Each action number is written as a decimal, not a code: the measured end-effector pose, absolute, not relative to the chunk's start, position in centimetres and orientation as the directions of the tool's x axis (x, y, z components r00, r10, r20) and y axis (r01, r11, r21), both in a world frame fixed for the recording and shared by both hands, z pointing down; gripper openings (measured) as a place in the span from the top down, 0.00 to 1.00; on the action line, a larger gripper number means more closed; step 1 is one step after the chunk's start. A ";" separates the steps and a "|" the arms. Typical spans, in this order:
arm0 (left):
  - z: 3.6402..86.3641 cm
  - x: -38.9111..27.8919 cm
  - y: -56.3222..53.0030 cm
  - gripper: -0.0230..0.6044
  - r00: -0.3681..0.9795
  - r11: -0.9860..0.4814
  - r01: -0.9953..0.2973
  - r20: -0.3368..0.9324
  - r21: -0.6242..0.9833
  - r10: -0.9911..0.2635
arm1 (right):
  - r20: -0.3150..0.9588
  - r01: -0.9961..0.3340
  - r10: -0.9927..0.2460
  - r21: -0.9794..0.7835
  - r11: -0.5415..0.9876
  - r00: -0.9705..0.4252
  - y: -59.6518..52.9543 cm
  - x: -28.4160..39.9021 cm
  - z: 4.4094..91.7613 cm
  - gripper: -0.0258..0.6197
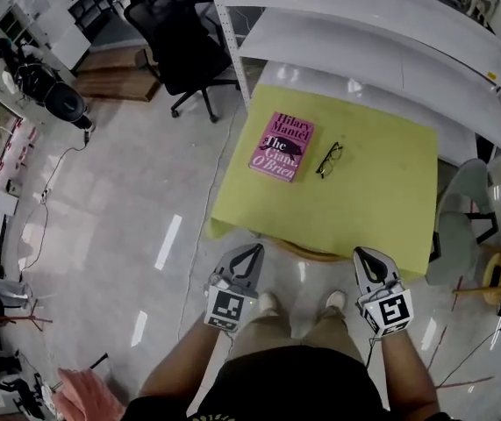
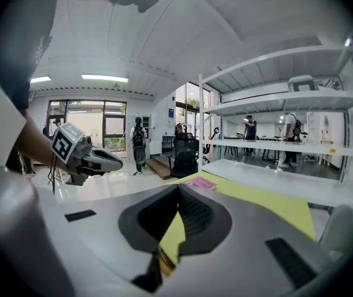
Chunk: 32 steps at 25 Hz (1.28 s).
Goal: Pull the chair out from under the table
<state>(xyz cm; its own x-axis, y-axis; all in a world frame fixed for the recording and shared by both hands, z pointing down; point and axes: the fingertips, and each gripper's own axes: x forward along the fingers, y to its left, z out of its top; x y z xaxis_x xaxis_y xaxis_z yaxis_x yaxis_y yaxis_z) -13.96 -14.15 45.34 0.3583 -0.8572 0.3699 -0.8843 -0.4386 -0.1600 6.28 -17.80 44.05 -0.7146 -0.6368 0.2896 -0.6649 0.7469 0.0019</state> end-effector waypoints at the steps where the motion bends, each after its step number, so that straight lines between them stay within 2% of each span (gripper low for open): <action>1: 45.7 -13.8 -14.5 0.95 0.387 -0.470 -0.868 0.377 -0.159 -0.842 | 0.303 -0.669 -0.638 0.001 0.744 -0.708 -17.5 6.0 44.7 0.95; 10: 53.1 -10.7 -14.9 0.95 0.578 -0.736 -0.663 0.531 -0.137 -0.620 | 0.470 -0.672 -0.594 0.001 0.740 -0.653 -15.1 4.4 51.4 0.95; 20: 64.1 -7.2 -12.9 0.94 0.614 -0.891 -0.442 0.690 -0.101 -0.383 | 0.667 -0.614 -0.461 0.006 0.790 -0.586 -12.7 4.4 61.3 0.95; 22: 65.9 -6.3 -12.8 0.88 0.611 -0.908 -0.409 0.712 -0.090 -0.346 | 0.690 -0.592 -0.429 0.000 0.806 -0.583 -12.7 4.4 62.8 0.93; 23: 66.6 -5.9 -12.9 0.84 0.609 -0.913 -0.398 0.720 -0.085 -0.333 | 0.703 -0.575 -0.403 -0.010 0.818 -0.587 -12.6 4.2 63.6 0.90; 26: 68.8 -5.1 -12.9 0.81 0.601 -0.925 -0.374 0.740 -0.072 -0.301 | 0.741 -0.515 -0.311 -0.055 0.855 -0.596 -12.1 3.4 66.0 0.75; 32: 73.1 -4.5 -13.6 0.75 0.522 -0.945 -0.304 0.809 -0.118 -0.269 | 0.814 -0.388 -0.216 -0.012 0.922 -0.539 -12.5 2.4 70.2 0.67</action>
